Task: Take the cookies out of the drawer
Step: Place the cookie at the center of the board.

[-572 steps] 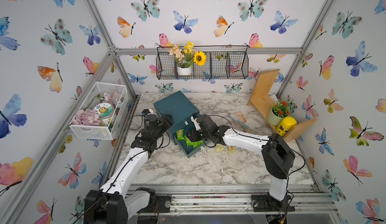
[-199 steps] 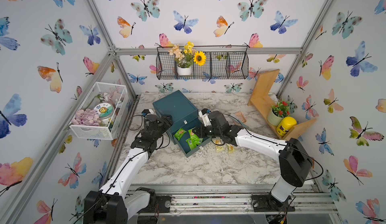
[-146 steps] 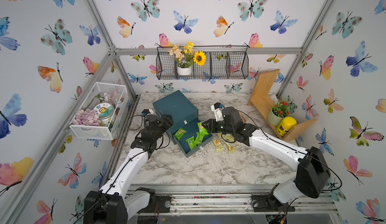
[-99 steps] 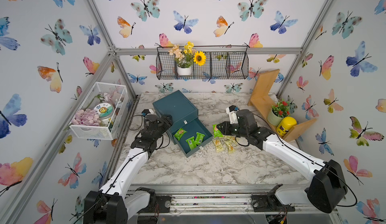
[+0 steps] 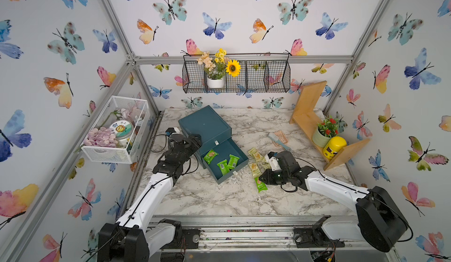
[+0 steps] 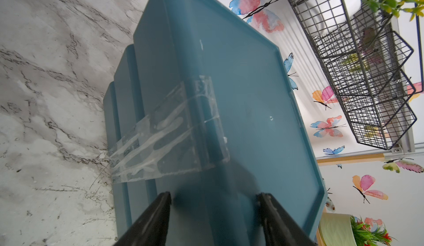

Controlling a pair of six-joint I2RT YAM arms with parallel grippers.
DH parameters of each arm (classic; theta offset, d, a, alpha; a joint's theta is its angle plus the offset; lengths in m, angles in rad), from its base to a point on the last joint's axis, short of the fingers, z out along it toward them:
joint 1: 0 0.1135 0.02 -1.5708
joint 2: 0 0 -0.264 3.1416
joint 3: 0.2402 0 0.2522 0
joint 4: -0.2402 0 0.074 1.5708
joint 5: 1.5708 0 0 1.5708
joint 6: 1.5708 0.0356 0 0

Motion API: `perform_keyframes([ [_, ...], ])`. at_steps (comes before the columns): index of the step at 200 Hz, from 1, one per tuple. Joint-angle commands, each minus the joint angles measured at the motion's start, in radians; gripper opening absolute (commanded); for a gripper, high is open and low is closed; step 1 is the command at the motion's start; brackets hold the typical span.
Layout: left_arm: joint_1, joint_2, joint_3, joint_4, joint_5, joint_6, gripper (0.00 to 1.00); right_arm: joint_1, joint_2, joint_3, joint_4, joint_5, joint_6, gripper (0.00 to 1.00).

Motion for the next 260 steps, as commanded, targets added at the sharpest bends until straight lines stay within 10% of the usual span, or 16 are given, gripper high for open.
perform_keyframes([
  [1, -0.003, 0.001, -0.009, -0.106, 0.011, 0.03, 0.65, 0.0, 0.02, -0.024, 0.1, -0.059, 0.023, 0.1],
  [70, -0.003, 0.0, -0.012, -0.108, 0.01, 0.03, 0.65, 0.0, 0.061, -0.087, 0.175, 0.059, -0.009, 0.12],
  [124, -0.004, -0.003, -0.017, -0.111, 0.008, 0.028, 0.65, 0.0, 0.031, -0.076, 0.102, 0.15, -0.041, 0.43],
  [173, -0.004, -0.023, -0.02, -0.117, 0.01, 0.023, 0.67, 0.0, -0.092, 0.041, -0.084, 0.238, -0.121, 0.48],
  [260, -0.003, -0.139, 0.023, -0.186, -0.015, 0.022, 0.84, 0.15, -0.058, 0.395, -0.129, 0.303, -0.814, 0.5],
])
